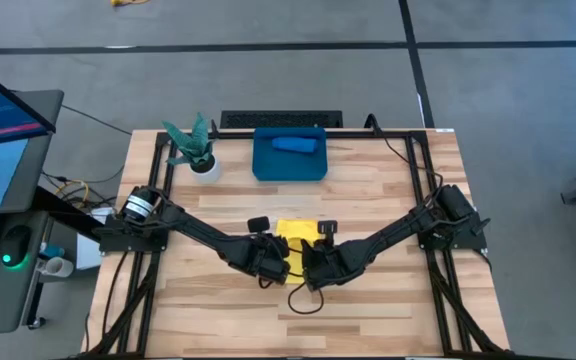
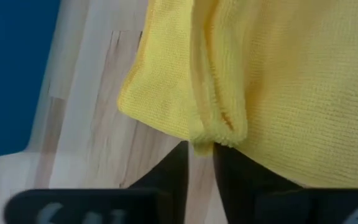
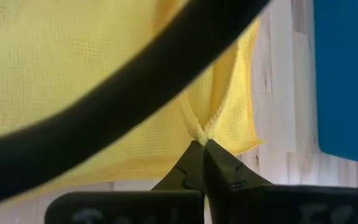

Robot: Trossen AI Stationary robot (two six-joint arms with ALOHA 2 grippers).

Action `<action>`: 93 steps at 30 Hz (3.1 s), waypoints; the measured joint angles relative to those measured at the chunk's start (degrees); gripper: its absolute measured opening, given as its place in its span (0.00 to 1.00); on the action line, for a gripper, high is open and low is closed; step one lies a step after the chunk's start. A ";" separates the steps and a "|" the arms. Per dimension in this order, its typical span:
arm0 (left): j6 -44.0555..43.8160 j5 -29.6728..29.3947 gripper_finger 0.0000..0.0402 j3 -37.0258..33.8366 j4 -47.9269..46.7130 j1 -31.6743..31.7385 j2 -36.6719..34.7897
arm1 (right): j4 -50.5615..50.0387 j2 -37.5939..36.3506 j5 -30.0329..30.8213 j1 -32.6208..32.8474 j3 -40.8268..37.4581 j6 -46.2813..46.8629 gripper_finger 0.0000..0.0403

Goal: Roll microfiber towels into tight, uniform cylinder then place into a basket
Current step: Fold the yellow microfiber towel, then roll the yellow microfiber towel

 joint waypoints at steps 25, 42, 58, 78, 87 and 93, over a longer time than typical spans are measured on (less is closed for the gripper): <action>-3.60 0.72 0.33 3.83 -8.24 -6.39 -1.28 | -3.90 -4.27 -1.32 -0.50 0.09 -0.11 0.33; 3.82 -1.23 0.31 -0.29 4.60 -4.72 -4.10 | 10.91 -27.87 1.45 1.67 -18.36 -1.01 0.30; 11.65 8.84 0.22 -10.41 25.66 6.11 -4.08 | 41.06 -20.93 -11.50 -5.59 -28.13 -11.62 0.30; 10.82 8.46 0.22 -10.51 24.48 8.85 -4.08 | 44.88 -10.93 -16.39 -15.75 -28.15 -5.03 0.30; 6.75 9.02 0.22 -10.51 19.99 12.51 -4.08 | 43.48 -9.42 -16.71 -15.69 -28.14 -4.51 0.30; 5.57 13.21 0.22 -10.51 19.58 14.53 -4.08 | 44.02 -8.33 -17.22 -15.87 -27.93 -4.51 0.30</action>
